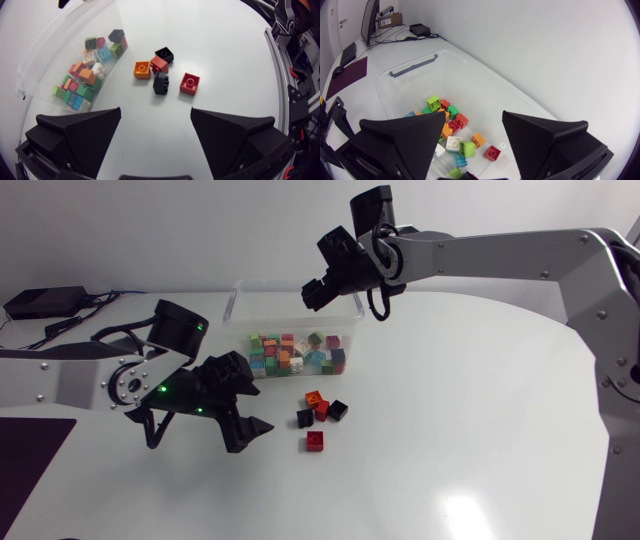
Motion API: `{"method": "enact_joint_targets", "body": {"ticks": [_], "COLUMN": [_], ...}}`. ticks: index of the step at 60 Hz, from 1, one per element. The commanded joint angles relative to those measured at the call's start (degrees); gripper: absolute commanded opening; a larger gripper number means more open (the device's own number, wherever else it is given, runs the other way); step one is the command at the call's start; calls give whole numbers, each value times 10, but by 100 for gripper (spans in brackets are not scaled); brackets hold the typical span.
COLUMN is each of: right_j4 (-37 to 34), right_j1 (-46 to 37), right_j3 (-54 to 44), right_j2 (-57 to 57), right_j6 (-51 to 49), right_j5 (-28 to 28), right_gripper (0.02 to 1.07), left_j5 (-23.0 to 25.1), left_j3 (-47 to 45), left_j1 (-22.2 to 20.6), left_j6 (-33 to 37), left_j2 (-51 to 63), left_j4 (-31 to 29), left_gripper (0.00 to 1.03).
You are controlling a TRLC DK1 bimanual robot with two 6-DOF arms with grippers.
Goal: Place the duplo bricks in the container
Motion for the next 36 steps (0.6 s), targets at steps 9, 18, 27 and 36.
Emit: {"method": "enact_joint_targets", "body": {"ticks": [9, 18, 27, 36], "right_j4": [13, 27, 32, 32], "right_j1": [-34, -57, -81, -108], "right_j3": [-108, -209, -301, -376], "right_j2": [-116, -206, -285, -350], "right_j6": [12, 9, -4, -15], "right_j5": [-20, -48, -75, -95], "right_gripper": [103, 103, 103, 103], "left_j5": [7, 9, 13, 31], "left_j3": [13, 2, 6, 9], "left_j1": [-21, -57, -78, -92], "left_j6": [42, 79, 97, 111], "left_j2": [61, 73, 103, 121], "left_j4": [5, 7, 11, 11], "left_gripper": [96, 95, 95, 95]}}
